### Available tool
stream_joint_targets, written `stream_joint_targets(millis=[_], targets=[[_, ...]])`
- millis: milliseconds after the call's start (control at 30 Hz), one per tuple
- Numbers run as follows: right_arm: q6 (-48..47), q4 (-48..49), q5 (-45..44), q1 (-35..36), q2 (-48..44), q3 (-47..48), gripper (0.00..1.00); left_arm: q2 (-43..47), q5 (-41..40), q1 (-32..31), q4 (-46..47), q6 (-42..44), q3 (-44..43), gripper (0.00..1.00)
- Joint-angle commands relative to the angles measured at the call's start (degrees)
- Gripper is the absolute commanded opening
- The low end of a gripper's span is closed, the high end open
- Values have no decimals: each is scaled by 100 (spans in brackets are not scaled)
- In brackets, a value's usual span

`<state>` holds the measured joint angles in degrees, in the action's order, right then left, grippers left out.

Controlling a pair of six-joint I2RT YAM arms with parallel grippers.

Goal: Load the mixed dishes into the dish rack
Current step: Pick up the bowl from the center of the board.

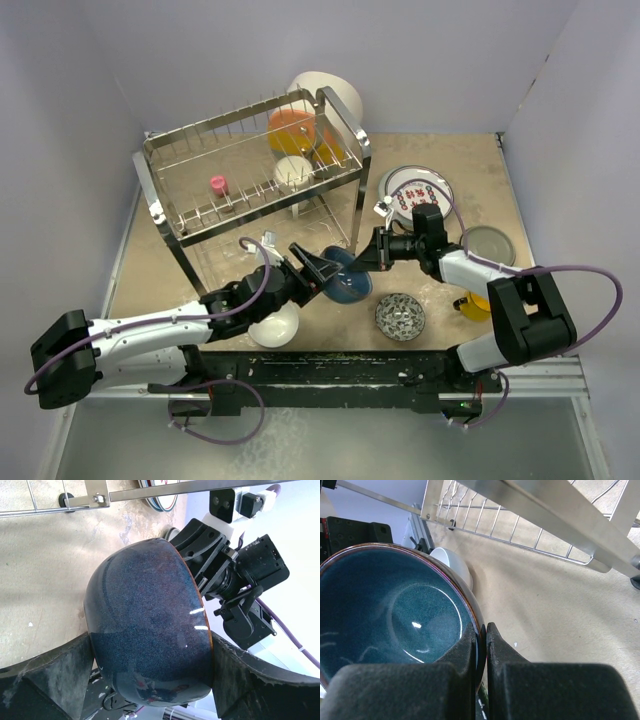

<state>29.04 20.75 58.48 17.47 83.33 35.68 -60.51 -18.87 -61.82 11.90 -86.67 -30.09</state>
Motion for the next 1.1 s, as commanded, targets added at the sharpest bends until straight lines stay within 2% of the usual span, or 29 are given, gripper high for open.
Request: stream_joint_targets(millis=[0,100,233,433,533,1067], targets=[[-36,83,227,-42,-45,351,0,51,18,-49,277,-272,-6,71],[-109,-50,202,-42,-45,369,0,29,75,-45,264,-251,-1,71],[-240,-5,99,-51,-45,395,0,102,155,-49,328,-48,22,86],[-291,18,60,-51,-71,387,0,121,239,-49,509,-37,111,90],[-296,35,57,-43,-71,378,0,60,310,-43,585,12,117,100],[-323,124,45,175,-108,370,0,-371,171,-40,780,-122,108,100]])
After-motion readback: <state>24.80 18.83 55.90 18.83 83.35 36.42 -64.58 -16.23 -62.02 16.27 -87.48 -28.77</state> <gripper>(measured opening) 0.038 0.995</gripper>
